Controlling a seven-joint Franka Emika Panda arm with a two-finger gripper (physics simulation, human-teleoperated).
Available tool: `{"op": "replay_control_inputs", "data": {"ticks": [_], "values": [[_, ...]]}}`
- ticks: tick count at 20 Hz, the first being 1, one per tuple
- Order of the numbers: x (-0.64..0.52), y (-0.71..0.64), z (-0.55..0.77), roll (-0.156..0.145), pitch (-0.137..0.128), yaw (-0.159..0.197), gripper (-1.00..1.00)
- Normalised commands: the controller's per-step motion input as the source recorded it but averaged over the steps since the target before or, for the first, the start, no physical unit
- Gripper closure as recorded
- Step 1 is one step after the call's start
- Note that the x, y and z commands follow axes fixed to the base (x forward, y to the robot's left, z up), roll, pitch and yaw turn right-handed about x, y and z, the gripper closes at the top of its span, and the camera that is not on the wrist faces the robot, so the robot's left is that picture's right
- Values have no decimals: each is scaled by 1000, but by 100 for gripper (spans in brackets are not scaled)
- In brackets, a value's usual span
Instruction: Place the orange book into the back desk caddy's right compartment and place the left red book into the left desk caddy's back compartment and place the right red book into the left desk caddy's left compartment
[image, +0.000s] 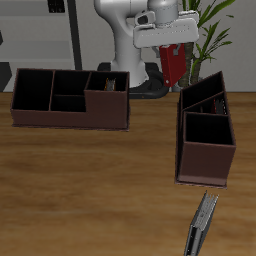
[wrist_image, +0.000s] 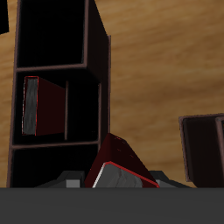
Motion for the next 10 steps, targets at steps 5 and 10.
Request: {"op": "replay_control_inputs", "data": {"ticks": [5,10], "values": [[-167,396,-53,45,-1,-23,100],[-30,406,-152,54,22,15,100]]}}
